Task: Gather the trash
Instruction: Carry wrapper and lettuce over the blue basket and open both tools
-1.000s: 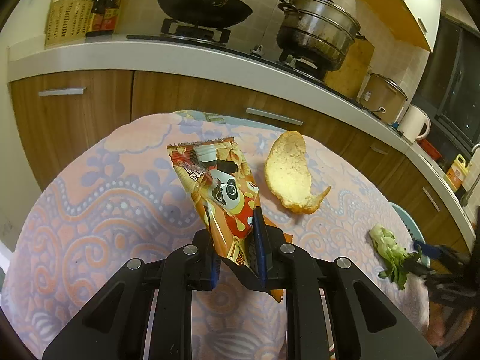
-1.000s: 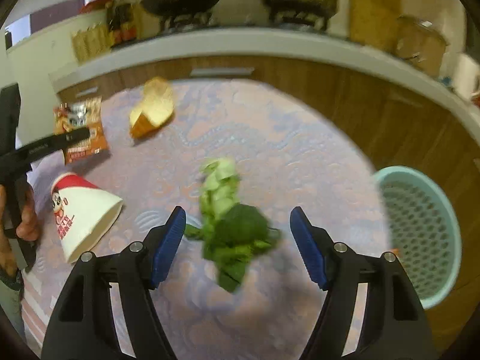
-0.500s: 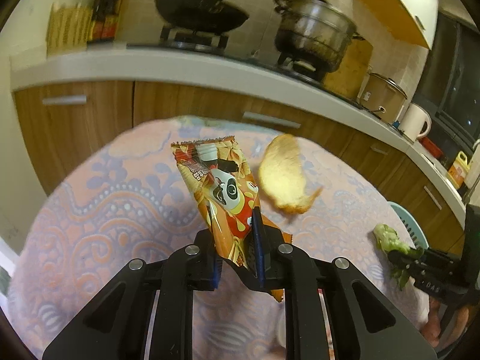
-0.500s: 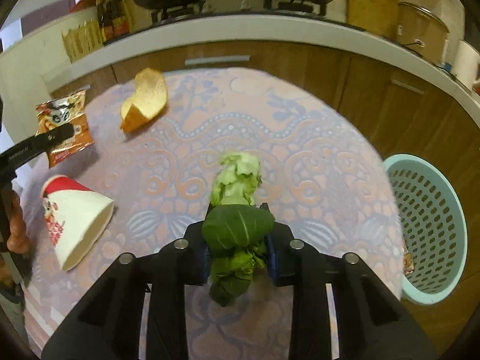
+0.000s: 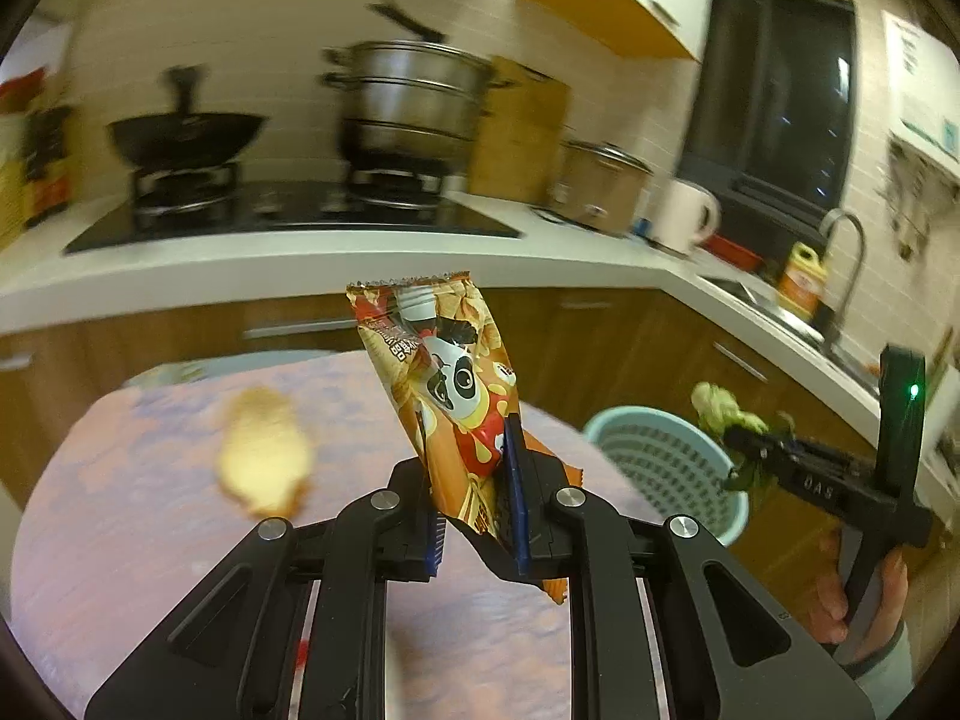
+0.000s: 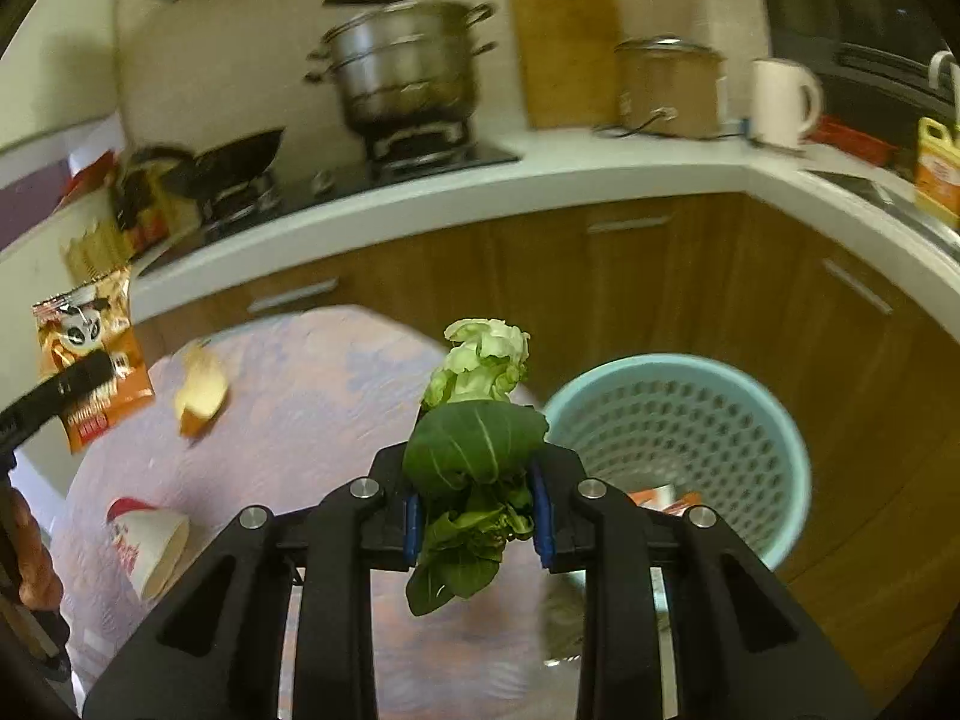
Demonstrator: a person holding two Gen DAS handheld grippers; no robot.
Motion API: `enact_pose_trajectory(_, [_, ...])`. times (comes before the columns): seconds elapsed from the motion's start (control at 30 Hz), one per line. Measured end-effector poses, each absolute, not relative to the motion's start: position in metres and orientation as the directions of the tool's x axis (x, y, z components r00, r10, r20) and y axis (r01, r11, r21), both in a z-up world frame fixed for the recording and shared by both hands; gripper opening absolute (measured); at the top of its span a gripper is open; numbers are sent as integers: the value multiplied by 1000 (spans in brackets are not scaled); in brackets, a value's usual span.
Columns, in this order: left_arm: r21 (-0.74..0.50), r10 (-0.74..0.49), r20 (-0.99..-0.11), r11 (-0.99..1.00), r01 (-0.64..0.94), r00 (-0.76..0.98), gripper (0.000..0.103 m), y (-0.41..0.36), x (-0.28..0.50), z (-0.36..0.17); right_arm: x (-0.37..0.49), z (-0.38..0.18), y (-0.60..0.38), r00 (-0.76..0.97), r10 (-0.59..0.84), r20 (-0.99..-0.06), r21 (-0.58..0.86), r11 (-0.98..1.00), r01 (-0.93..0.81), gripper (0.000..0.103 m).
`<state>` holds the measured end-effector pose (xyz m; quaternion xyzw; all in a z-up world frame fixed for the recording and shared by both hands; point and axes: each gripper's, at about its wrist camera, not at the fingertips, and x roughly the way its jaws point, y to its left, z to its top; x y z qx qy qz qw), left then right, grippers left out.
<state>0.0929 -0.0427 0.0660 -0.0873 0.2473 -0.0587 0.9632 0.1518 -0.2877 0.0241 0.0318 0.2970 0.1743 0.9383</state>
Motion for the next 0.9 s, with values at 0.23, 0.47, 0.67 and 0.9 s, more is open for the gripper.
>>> enact_pose_trajectory(0.23, [-149,-172,-533,983,108,828,15,-120,141,68,165,16,-355,779,299,-551,237,951,-198,24])
enact_pose_trajectory(0.47, [-84,-241,-607,967,240,757,15,-204,186,44,188,-12,-394,758,252,-602,285,954,-91,16])
enact_pose_trajectory(0.67, [-108,-261,-678,960,258,687,15,-235,227,3,220,-40,-400,724,227,-651,274,960,-55,12])
enact_pose_trajectory(0.9, [-153,-305,-706,947,283,639,21,-249,258,-22,254,-62,-410,689,215,-692,306,952,10,18])
